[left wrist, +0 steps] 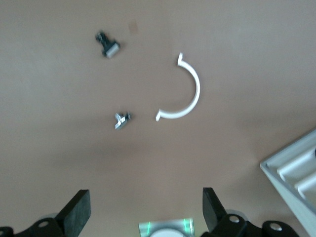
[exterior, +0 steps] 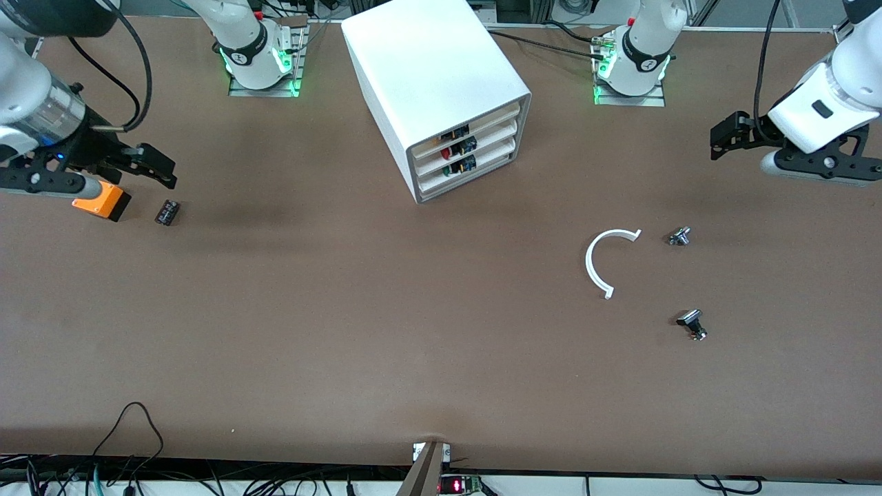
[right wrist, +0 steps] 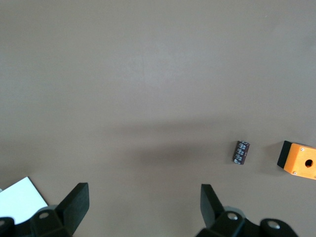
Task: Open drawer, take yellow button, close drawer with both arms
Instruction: 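Move the left gripper toward the cabinet while the right gripper advances, then grasp the white drawer's handle with the left gripper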
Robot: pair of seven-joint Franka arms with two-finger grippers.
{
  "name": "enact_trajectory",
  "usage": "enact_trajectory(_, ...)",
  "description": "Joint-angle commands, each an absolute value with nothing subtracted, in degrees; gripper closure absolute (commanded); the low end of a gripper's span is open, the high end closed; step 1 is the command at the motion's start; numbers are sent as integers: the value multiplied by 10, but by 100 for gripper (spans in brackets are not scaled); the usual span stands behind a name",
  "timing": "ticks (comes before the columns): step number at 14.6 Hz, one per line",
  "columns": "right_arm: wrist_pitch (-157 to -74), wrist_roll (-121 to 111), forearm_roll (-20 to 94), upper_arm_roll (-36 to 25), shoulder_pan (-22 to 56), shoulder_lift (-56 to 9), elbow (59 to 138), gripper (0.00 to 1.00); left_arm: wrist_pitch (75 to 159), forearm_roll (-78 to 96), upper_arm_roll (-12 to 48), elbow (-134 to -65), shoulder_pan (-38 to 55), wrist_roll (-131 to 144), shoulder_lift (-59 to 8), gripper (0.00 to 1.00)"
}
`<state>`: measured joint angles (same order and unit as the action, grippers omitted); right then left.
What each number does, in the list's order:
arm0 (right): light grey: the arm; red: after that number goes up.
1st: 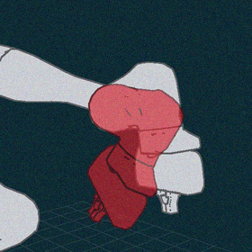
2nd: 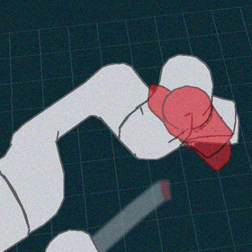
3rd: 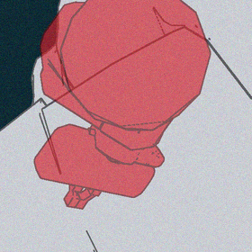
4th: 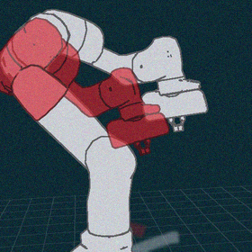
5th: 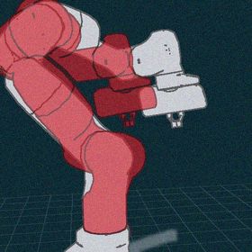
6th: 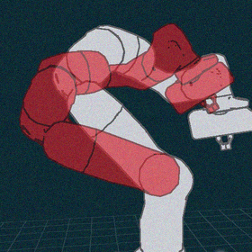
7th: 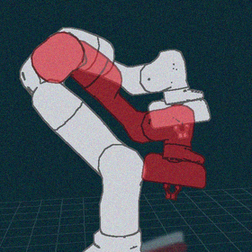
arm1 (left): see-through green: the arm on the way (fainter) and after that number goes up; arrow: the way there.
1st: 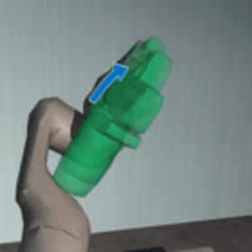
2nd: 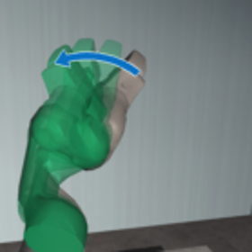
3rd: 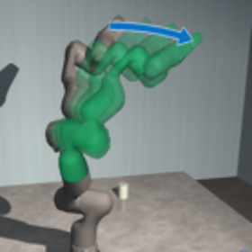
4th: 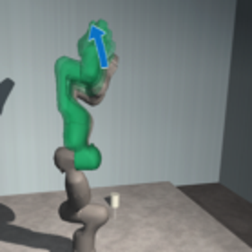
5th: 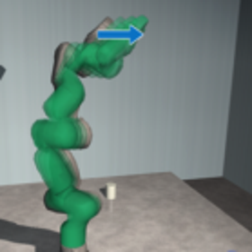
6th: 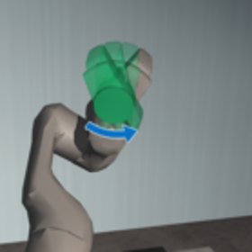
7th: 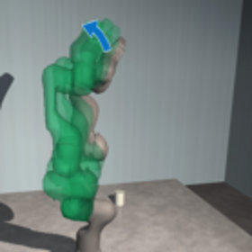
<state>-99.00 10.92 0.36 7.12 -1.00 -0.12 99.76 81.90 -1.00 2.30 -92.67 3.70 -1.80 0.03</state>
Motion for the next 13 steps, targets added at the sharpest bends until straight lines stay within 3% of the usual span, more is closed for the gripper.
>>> enact_trajectory(1,-990,112,8,79,-1,-36,992,0,739,3,24,-897,43,-36,-45,0)
enact_trajectory(4,-1012,135,9,79,9,-63,992,0,698,19,41,-899,51,-43,-81,0)
enact_trajectory(8,-1040,181,9,79,34,-86,990,0,693,168,48,-907,49,-49,-116,0)
enact_trajectory(13,-1056,253,43,79,52,-117,984,0,745,315,92,-944,56,-116,-157,0)
